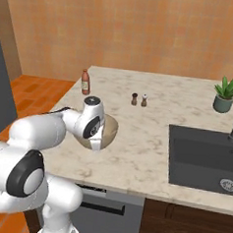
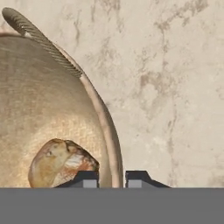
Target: Open the cabinet, pick up the bread from the cabinet and place it in the basket. Then move the basket to the dining counter.
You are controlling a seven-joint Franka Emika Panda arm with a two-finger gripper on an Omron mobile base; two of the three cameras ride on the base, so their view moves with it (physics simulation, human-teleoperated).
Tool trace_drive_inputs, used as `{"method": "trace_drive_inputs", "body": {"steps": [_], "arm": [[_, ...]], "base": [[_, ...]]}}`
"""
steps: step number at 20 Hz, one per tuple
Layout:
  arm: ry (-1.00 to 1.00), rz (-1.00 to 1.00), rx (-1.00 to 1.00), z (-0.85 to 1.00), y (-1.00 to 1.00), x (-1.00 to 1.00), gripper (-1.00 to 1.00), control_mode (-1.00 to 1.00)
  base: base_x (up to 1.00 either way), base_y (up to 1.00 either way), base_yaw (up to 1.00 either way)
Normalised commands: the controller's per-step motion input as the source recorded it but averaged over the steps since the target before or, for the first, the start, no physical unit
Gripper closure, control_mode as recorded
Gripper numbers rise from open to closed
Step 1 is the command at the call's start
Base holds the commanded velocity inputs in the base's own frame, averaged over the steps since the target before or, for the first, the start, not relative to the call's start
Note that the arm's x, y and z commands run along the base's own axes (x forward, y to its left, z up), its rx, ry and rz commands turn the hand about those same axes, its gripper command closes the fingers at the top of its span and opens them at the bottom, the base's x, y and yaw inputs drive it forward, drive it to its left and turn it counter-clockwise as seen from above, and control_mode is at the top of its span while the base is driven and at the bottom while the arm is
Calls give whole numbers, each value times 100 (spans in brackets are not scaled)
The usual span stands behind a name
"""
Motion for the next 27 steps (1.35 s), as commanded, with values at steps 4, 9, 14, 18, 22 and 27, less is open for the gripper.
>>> {"method": "trace_drive_inputs", "body": {"steps": [4,9,14,18,22,27], "arm": [[-6,8,0,26,0,-14,-100,-100],[-10,11,0,52,0,-48,-100,-100],[-17,20,-3,78,9,-86,-100,-100],[-22,26,-5,88,19,-87,-100,-100],[-27,30,-11,76,48,-78,-100,-100],[-22,27,-11,95,19,-79,-100,-100]], "base": [[0,0,0],[0,0,0],[0,0,0],[0,0,0],[0,0,0],[0,0,0]]}}
